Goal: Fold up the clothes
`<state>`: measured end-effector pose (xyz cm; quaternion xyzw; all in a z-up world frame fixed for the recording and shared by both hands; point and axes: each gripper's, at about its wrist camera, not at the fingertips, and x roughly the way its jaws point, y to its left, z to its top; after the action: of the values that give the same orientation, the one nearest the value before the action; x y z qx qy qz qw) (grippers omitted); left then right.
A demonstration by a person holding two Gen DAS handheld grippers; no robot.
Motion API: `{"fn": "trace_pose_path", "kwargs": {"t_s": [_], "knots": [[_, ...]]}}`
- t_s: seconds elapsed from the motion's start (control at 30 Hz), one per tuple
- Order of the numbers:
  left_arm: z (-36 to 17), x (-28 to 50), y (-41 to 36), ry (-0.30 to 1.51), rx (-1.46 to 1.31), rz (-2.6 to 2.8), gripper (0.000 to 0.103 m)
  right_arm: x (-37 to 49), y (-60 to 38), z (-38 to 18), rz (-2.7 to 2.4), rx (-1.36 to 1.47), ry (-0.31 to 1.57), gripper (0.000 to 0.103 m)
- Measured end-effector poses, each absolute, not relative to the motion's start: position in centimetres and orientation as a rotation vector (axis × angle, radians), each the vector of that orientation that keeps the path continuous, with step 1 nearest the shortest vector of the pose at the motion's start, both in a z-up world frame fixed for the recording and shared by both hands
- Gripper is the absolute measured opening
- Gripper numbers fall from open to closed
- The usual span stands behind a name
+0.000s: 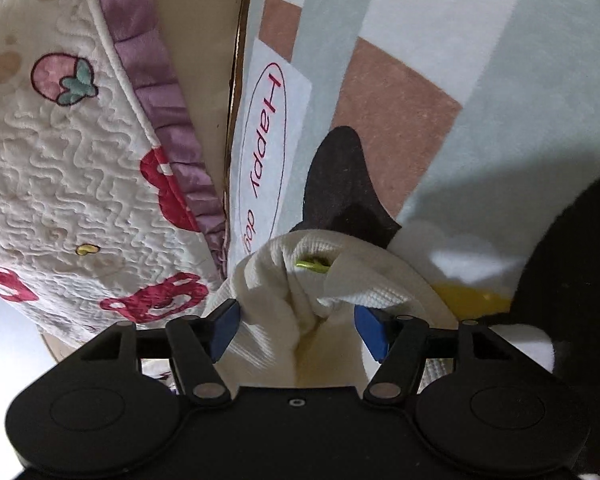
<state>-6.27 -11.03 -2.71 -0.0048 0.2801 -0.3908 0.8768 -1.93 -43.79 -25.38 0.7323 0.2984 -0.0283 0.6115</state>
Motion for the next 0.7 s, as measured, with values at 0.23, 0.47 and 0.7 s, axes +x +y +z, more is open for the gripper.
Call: {"fn": "trace_pose_path", "kwargs": {"t_s": [0.23,0.47,0.7], "knots": [[-5.6,-6.1,-12.6,0.784,-0.034,-0.855,0.013,-1.5,-43.9,-24.3,-0.044,1.613,0.693,0.076],[-7.0,-5.6,-12.3,1.039,0.018,-0.865,0.037,0.0,-42.7,-22.6,0.066,1.382,0.749,0.075],[-4.5,2.3,-2.2,0.961,-0.37,-0.585,0.064,0.1,-42.1,-21.6,0.015,1.124,0.702,0.039]]}}
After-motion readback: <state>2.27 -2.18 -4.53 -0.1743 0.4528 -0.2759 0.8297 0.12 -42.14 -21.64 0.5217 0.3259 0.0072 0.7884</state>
